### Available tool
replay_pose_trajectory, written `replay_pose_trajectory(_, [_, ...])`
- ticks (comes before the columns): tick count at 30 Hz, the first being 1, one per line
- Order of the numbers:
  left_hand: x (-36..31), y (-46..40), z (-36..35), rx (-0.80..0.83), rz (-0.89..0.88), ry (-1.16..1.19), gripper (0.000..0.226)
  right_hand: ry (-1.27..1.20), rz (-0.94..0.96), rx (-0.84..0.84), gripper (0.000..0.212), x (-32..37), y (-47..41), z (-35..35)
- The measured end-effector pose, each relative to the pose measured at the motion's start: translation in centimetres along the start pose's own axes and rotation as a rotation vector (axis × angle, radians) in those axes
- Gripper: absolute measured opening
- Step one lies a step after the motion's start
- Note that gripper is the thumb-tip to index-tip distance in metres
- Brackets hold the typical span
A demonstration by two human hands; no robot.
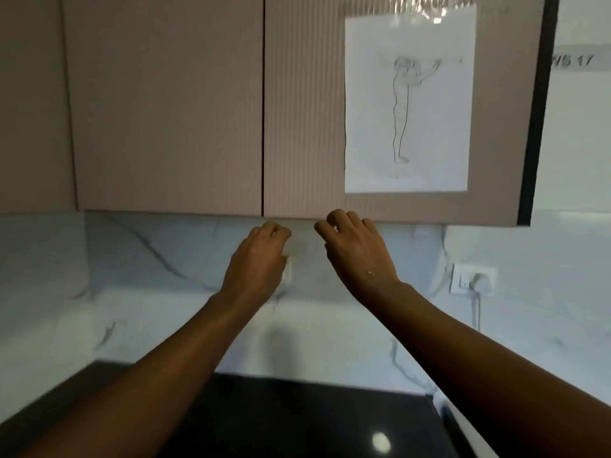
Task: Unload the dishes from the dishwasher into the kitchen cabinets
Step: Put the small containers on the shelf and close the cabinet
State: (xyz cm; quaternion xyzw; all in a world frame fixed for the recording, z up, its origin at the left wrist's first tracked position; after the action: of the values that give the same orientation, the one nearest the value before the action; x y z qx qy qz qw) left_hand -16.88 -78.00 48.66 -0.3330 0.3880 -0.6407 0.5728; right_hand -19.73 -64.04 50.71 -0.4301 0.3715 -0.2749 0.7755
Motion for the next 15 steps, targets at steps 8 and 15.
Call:
replay_pose_trajectory(8, [-1.9,15.6,-4.5,0.33,0.391,0.01,0.03,-0.268,-0.072,0.308,0.045,7.5,20.7,-1.2])
replay_pose_trajectory(15, [-10.3,29.6,-4.0,0.384,0.525,0.104,0.023,-0.395,-0.177,0.487,0.035,8.7,36.2,2.9])
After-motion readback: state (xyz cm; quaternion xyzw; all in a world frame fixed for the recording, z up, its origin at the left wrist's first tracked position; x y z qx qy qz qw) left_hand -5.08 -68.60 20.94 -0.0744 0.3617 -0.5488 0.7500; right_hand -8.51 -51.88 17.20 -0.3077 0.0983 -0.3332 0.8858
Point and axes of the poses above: each hand's wrist, its own y-axis away from the middle knuckle, its own z-axis out of the back of the hand, x = y × z, the point moved 7 cm from there along -y, towards the middle knuckle, and after that the axes turned 1 degree about z, right-handed, at the moved point
